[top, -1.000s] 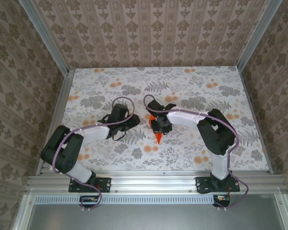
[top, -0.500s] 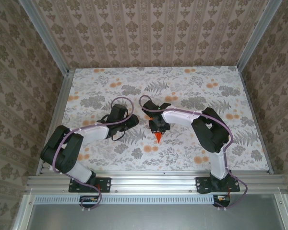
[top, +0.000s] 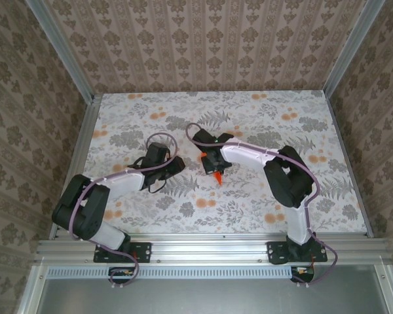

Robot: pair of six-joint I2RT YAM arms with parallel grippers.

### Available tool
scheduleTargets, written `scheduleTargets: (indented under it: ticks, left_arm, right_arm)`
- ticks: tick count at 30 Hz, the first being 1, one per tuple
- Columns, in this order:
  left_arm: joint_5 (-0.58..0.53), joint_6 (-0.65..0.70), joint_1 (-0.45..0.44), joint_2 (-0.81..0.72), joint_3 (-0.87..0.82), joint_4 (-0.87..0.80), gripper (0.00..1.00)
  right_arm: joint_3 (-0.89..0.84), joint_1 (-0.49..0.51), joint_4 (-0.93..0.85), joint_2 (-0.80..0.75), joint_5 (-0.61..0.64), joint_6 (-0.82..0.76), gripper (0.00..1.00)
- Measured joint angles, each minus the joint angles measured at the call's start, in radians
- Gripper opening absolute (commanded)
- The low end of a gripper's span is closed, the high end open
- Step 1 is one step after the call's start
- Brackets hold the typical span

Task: Fold a paper plane with a square sheet of paper (pick it up from the middle)
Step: Move the paper plane to the center of the table.

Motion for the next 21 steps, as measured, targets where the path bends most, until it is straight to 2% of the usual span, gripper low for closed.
scheduleTargets:
  ticks: [5, 12, 21]
  left_arm:
    - [-0.031, 0.013, 0.018, -0.051, -0.006, -0.049, 0.58]
    - [-0.082, 0.031, 0.03, -0.12, -0.016, -0.12, 0.62]
    - [-0.127, 0.05, 0.042, -0.169, -0.025, -0.191, 0.66]
  right_arm:
    - [0.126, -0.082, 0.03, 0.081, -0.012, -0.118, 0.09]
    - [0.258, -0.148, 0.034, 0.232, -0.026, -0.189, 0.11]
    - [0.293, -0.151, 0.011, 0.259, -0.026, -0.193, 0.31]
